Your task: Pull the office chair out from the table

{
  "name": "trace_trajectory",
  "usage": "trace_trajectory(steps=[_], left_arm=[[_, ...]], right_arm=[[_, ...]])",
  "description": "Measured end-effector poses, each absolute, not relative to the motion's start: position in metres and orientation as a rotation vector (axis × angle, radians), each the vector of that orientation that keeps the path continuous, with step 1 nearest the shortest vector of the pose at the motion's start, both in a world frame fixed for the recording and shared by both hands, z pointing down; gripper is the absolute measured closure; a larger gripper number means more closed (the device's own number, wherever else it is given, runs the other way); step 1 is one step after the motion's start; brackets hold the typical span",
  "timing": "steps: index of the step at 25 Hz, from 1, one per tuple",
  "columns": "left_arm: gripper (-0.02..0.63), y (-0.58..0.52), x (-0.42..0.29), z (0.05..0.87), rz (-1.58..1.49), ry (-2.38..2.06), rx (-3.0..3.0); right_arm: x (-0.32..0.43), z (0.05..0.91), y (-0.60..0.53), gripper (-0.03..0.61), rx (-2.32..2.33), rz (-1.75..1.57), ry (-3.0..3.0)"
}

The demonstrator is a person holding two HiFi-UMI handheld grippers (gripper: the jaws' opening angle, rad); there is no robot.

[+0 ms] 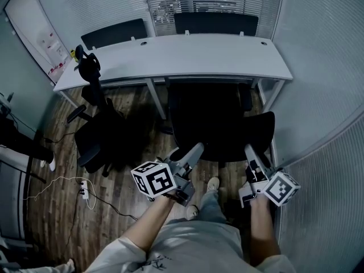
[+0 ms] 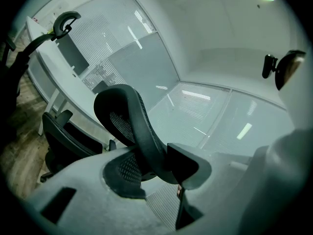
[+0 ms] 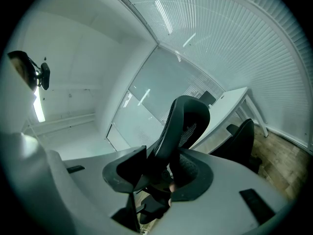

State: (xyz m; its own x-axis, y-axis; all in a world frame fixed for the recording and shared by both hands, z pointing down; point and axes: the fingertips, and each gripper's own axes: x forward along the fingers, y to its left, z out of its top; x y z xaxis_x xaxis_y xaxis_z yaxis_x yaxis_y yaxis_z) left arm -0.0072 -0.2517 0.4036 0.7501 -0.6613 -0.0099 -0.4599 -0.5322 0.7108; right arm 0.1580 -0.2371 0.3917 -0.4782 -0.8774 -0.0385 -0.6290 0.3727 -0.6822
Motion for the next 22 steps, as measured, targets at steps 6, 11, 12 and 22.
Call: trace_trajectory(steps=[6, 11, 12, 22], left_arm=[[0.471, -0.232, -0.01, 0.407, -0.36, -0.825, 2.234], [0.471, -0.23, -0.011, 0.404, -0.35, -0.826, 2.231], [0.471, -0.229, -0.011, 0.403, -0.348, -0.828, 2.229], [0.471, -0.208, -0.005, 0.401, -0.332, -0.86, 2.222]], right_arm=[[0.154, 0.393, -0.218, 0.431, -1.295, -0.838, 2.236], [0.153, 0.389, -0.215, 0.433, -1.297, -0.849, 2.234], [0.155, 0.392, -0.214, 0.434, -1.311, -0.864, 2.22], [0.156, 0.384, -0.193, 0.442, -1.235, -0.862, 2.221]])
